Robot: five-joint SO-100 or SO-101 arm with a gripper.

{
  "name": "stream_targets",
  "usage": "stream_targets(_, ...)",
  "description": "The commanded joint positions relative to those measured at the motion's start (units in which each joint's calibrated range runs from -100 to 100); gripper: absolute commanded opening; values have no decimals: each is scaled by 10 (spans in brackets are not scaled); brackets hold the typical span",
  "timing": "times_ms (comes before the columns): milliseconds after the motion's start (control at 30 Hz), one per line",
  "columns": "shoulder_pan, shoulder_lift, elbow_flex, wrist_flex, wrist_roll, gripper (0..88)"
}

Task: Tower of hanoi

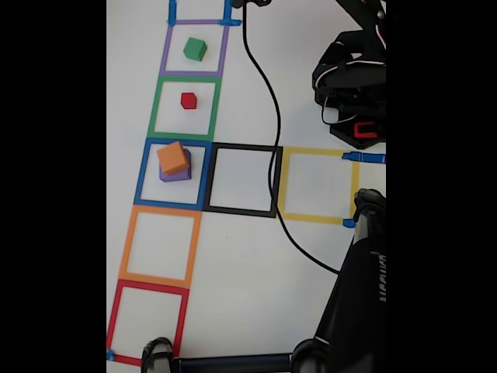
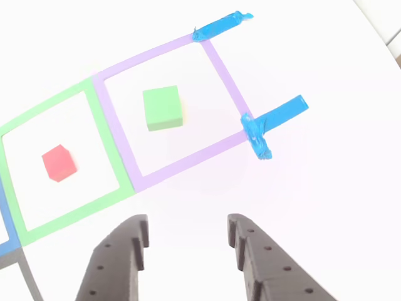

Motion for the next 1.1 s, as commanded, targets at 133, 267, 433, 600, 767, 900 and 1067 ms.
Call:
stream_targets(133,41,3,355,-504,0,252)
stream_targets(267,42,70,379,-605,0,276)
stream_targets(433,34,172,400,-756,0,301)
stream_targets(600,22,290,413,-912,0,314)
stream_targets(767,17,385,422,-1023,0,328)
stream_targets(900,11,454,426,-1101,0,336)
stream_targets(1067,5,543,415,-1186,0,342)
